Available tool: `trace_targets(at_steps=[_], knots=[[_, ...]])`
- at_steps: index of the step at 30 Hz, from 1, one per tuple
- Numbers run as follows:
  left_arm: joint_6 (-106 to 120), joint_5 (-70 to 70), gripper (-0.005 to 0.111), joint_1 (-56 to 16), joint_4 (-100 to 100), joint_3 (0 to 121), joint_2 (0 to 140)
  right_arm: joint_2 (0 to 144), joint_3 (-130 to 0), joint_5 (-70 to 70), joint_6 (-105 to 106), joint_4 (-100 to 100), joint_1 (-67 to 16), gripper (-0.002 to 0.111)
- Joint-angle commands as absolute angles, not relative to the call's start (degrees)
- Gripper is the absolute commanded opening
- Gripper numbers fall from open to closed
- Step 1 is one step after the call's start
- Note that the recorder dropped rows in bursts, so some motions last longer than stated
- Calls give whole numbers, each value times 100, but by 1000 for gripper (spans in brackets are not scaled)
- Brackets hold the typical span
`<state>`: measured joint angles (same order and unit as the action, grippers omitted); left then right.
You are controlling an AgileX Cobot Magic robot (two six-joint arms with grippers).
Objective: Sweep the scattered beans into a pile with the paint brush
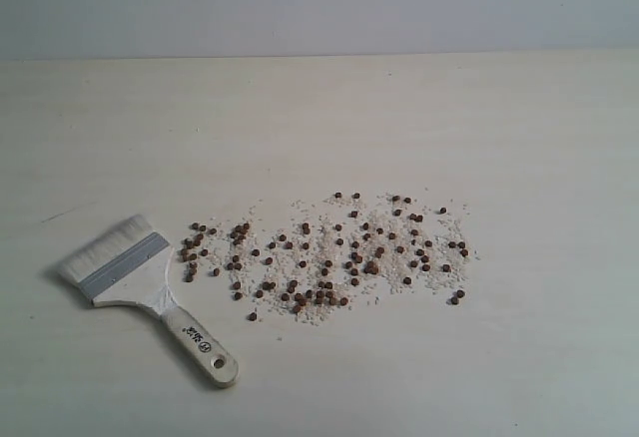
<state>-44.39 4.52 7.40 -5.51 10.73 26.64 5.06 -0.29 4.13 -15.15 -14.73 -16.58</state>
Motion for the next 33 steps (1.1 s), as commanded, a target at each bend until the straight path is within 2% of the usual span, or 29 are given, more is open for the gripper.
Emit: trace_targets(at_steps=[1, 8, 19, 30, 33], knots=[[-4451, 499, 0, 745, -585, 1119, 2666, 489, 0, 365, -1520, -1486, -1668, 0], [-4528, 232, 0, 745, -651, 1066, 2501, 489, 0, 365, -1520, -1486, -1668, 0], [-4198, 599, 0, 745, -663, 54, 526, 489, 0, 365, -1520, -1486, -1668, 0], [-4198, 426, 0, 745, -686, 0, 314, 489, 0, 365, -1520, -1486, -1668, 0], [-4198, 426, 0, 745, -686, 0, 314, 489, 0, 0, -980, -1878, -1668, 0]])
